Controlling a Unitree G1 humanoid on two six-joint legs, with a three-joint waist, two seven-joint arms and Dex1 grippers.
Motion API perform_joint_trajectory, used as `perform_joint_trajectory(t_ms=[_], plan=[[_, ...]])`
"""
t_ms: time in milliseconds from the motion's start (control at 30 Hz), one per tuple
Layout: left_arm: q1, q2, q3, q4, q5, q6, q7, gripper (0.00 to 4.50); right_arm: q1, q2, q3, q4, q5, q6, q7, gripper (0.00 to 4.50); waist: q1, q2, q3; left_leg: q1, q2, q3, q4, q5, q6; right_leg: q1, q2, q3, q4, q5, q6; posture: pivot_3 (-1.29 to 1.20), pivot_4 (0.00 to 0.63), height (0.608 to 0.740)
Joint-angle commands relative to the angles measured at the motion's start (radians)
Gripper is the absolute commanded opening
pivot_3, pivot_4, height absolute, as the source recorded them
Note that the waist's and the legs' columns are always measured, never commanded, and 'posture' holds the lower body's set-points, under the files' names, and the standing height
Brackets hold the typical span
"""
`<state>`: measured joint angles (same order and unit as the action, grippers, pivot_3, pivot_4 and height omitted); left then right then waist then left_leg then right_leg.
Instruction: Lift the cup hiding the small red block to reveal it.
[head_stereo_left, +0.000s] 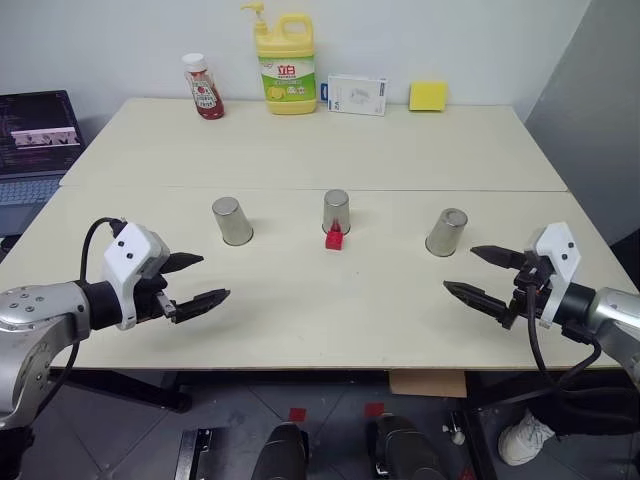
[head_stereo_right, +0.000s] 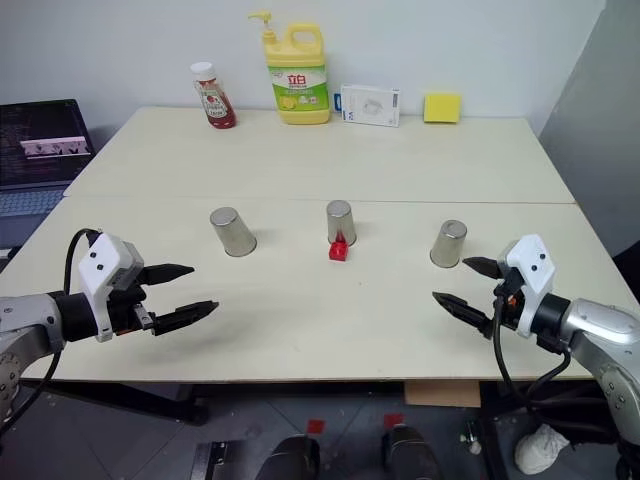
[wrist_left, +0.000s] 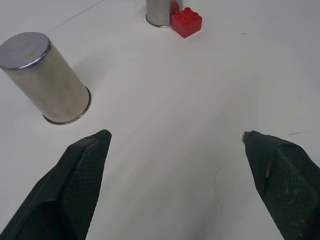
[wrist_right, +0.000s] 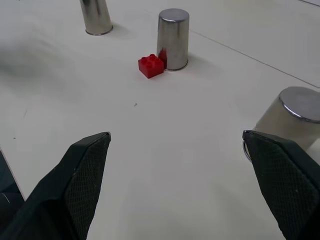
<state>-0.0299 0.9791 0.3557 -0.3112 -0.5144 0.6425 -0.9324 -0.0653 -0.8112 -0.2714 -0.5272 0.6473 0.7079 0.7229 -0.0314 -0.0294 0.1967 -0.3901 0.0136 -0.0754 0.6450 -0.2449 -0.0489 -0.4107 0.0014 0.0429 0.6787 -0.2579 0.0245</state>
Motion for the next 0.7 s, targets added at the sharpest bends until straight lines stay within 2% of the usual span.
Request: perform_joint_trajectory(t_ms=[33, 700], plan=[[-0.01, 0.008, 0.009, -0.009, 0.01, -0.03, -0.007, 4.47, -0.026, -0.015, -0.025, -0.023, 0.006, -0.012, 0.001, 4.5, 0.0, 0.0, 0.0, 0.0, 0.0, 0.0, 0.0, 0.0, 0.0, 0.0, 0.0, 0.0, 0.0, 0.0, 0.0, 0.0, 0.15, 0.74], [0.003, 0.002, 0.009, 0.005, 0.02, -0.062, -0.013, 4.47, -0.079, -0.017, 0.016, 0.007, -0.01, -0.028, 0.022, 4.5, 0.0, 0.0, 0.0, 0.0, 0.0, 0.0, 0.0, 0.0, 0.0, 0.0, 0.0, 0.0, 0.0, 0.0, 0.0, 0.0, 0.15, 0.74]])
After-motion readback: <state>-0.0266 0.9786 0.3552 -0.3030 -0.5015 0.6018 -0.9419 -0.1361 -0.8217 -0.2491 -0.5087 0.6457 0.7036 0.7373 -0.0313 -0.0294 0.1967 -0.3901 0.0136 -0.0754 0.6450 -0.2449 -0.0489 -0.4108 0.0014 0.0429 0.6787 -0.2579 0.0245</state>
